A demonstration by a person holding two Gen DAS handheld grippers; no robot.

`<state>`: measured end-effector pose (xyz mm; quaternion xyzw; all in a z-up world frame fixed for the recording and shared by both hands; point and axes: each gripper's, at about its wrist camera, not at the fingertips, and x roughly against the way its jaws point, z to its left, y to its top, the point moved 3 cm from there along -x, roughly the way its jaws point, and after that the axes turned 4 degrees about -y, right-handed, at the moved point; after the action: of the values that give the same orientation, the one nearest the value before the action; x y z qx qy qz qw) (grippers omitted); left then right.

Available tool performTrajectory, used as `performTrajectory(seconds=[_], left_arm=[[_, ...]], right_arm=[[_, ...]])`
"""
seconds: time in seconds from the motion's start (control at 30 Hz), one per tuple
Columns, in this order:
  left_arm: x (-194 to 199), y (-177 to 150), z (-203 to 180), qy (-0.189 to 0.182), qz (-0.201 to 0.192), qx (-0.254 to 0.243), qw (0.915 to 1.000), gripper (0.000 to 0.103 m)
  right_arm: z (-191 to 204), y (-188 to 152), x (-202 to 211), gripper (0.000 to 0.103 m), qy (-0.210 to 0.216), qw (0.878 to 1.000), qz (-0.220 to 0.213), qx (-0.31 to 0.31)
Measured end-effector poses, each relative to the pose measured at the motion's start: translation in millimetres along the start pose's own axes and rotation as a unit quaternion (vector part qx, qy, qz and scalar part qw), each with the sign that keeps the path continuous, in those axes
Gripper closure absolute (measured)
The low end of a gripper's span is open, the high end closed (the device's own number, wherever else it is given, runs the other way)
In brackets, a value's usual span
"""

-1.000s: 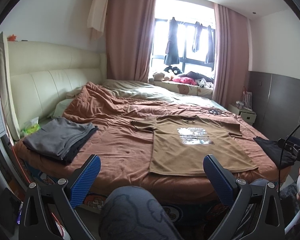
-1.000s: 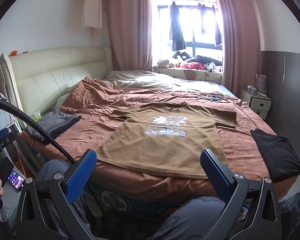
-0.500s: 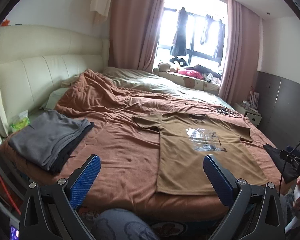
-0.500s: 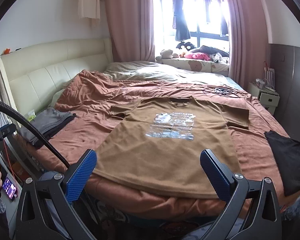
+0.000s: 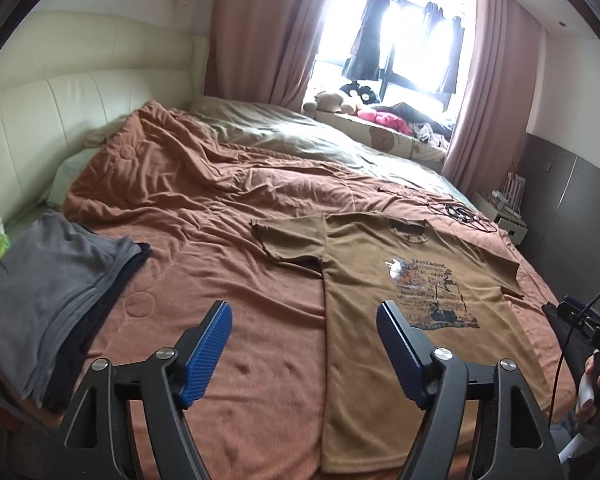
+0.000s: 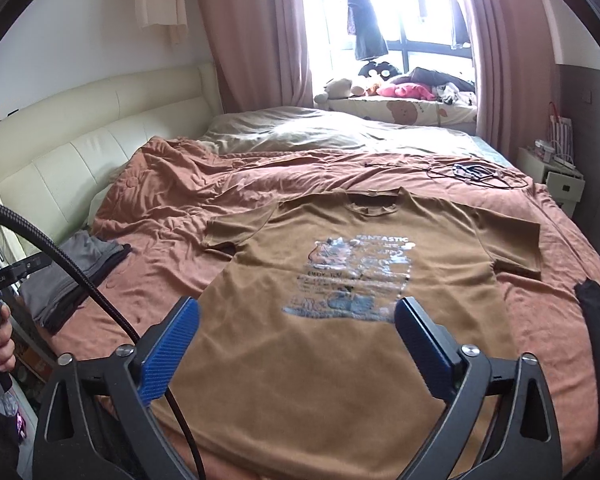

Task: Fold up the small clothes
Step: 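Move the left tool to the T-shirt sleeve and close on its edge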

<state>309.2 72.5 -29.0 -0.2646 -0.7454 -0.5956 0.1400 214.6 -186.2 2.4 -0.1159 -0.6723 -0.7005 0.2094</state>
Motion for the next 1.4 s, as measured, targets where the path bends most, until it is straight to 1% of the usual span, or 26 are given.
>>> performTrajectory(seconds=[0.17,0.2,0.23,0.27,0.33,0.37,0.43,0.5,0.57,0.63,0.83,0.93,1.03,1.1,1.23,1.3,1.37,1.4], left_arm=[[-48,23,15,-0.008,0.026,0.017,0.9995,0.034],[-58,28,17,-0.008,0.030,0.019,0.9993,0.035],[-67,32,20,-0.009,0.036,0.022,0.9991,0.038],[-76,36,23,-0.011,0.041,0.026,0.9988,0.041],[-95,44,30,-0.012,0.053,0.035,0.9979,0.043],[-103,48,34,-0.013,0.058,0.039,0.9975,0.045],[-122,56,39,-0.018,0.072,0.043,0.9963,0.048],[-141,64,44,-0.019,0.083,0.048,0.9952,0.048],[-159,70,50,-0.021,0.093,0.056,0.9938,0.048],[-178,76,56,-0.024,0.103,0.064,0.9923,0.048],[-237,89,71,-0.025,0.133,0.076,0.9879,0.048],[-269,90,78,-0.025,0.154,0.082,0.9843,0.050],[-301,86,85,-0.023,0.178,0.090,0.9797,0.053],[-321,80,87,-0.020,0.194,0.090,0.9766,0.053],[-357,67,93,-0.017,0.222,0.102,0.9697,0.053],[-372,64,97,-0.008,0.231,0.102,0.9675,0.053],[-382,61,104,0.011,0.239,0.109,0.9648,0.053],[-386,60,107,0.010,0.242,0.117,0.9632,0.053]], right_arm=[[-3,17,-44,0.020,0.014,1.000,0.024,0.001],[-5,24,-56,0.024,0.018,0.999,0.031,-0.002],[-5,27,-65,0.028,0.024,0.999,0.037,-0.005],[-6,31,-73,0.029,0.030,0.999,0.042,-0.007],[-8,38,-92,0.037,0.041,0.998,0.054,-0.012],[-9,42,-102,0.039,0.045,0.997,0.061,-0.015],[-12,50,-124,0.050,0.057,0.995,0.078,-0.024],[-14,58,-145,0.057,0.068,0.993,0.094,-0.031],[-14,64,-163,0.060,0.075,0.991,0.106,-0.032],[-13,70,-184,0.069,0.084,0.989,0.119,-0.033],[-8,90,-241,0.079,0.105,0.984,0.141,-0.036],[-2,98,-273,0.081,0.116,0.981,0.152,-0.037],[10,104,-312,0.083,0.124,0.977,0.169,-0.040],[18,106,-336,0.086,0.128,0.974,0.180,-0.043],[28,105,-385,0.086,0.138,0.967,0.205,-0.061],[31,104,-405,0.086,0.138,0.965,0.214,-0.068],[33,103,-422,0.090,0.136,0.963,0.221,-0.077],[34,102,-430,0.094,0.140,0.960,0.226,-0.086]])
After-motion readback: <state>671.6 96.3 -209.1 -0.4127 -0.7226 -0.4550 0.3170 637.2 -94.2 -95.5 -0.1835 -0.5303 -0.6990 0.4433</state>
